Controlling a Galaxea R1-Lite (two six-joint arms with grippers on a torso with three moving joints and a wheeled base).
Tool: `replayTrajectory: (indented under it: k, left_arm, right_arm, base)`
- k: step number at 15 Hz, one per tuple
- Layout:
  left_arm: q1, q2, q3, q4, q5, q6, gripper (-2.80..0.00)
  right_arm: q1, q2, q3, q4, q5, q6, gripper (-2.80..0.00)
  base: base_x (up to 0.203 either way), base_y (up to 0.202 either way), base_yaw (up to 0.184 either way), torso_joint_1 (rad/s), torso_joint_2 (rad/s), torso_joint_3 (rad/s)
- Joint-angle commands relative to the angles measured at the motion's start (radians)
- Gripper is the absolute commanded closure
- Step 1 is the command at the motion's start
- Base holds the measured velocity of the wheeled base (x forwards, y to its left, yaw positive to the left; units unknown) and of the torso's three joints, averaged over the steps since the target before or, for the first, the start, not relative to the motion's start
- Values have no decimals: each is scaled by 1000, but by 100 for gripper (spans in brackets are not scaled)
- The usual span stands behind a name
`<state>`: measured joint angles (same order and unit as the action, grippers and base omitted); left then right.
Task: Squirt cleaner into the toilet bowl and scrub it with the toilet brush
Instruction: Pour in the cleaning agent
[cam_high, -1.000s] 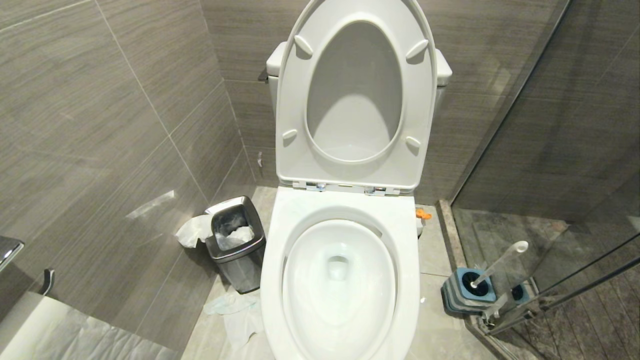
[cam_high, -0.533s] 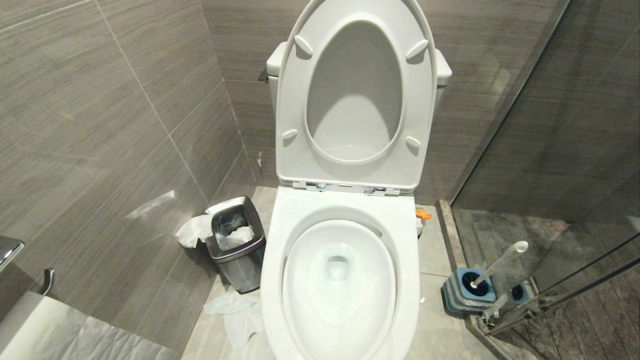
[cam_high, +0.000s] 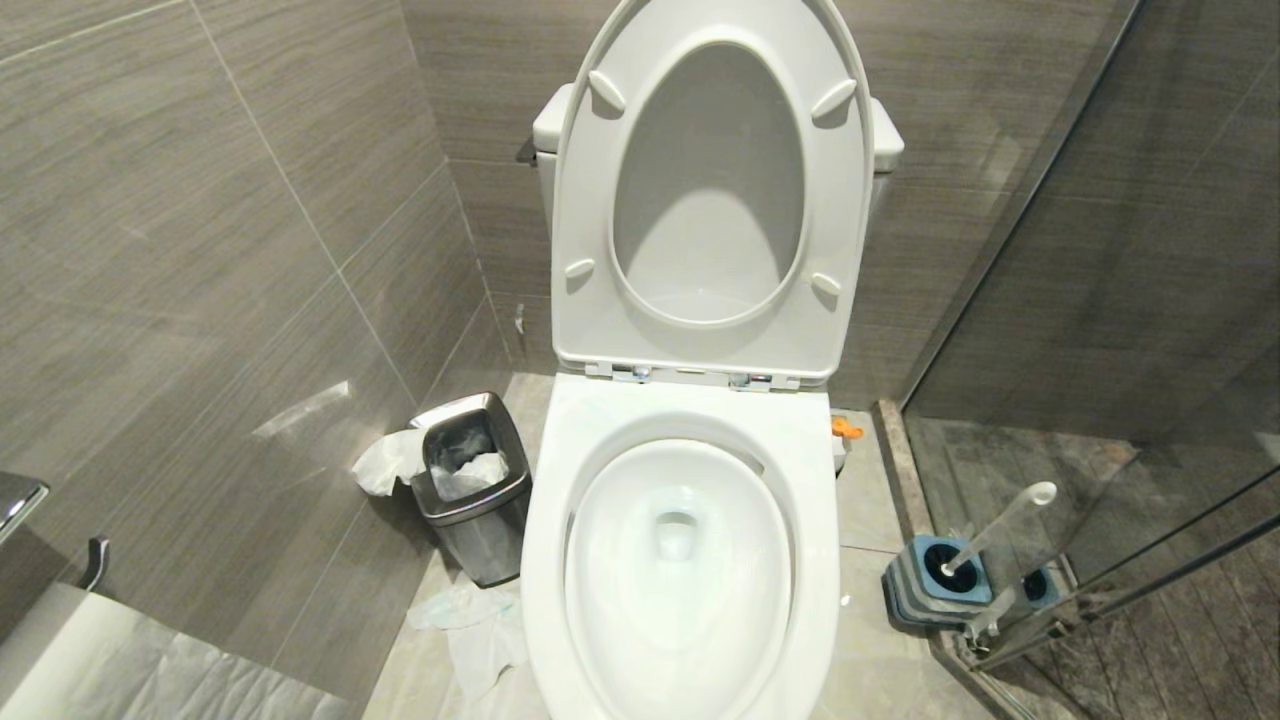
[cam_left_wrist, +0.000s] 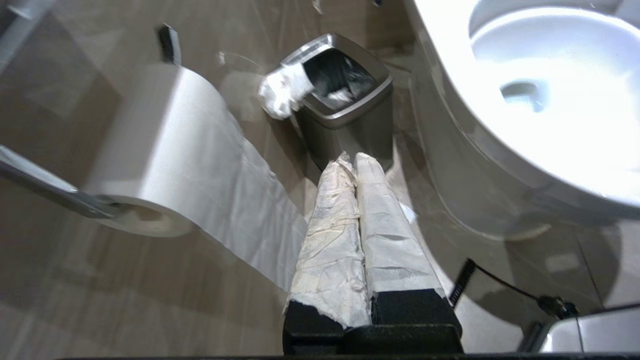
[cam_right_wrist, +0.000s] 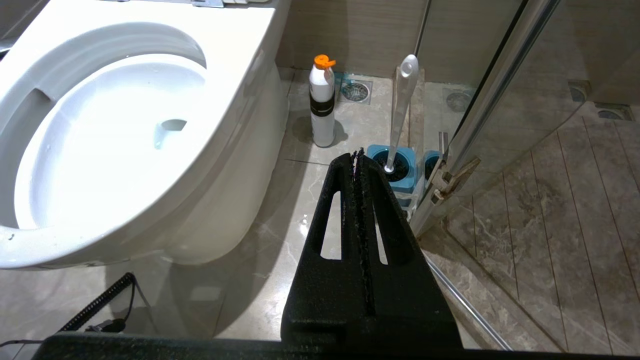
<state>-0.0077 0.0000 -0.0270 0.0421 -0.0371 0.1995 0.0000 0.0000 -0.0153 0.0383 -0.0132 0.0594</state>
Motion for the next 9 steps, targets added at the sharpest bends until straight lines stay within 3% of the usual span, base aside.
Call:
replayTrajectory:
  k: [1,7,9]
  left_arm:
    - [0,0,18,-2,-4,-8,0]
    - [0,0,9,19,12,-150,0]
    - [0,0,10,11,32,-162,0]
  right_arm:
    - [0,0,0,0,-1,0,0]
    - [0,0,0,0,-1,0,0]
    - [0,0,0,0,-1,0,0]
  base:
    - [0,0,0,0,0,0]
    - [0,0,0,0,0,0]
    - [0,0,0,0,0,0]
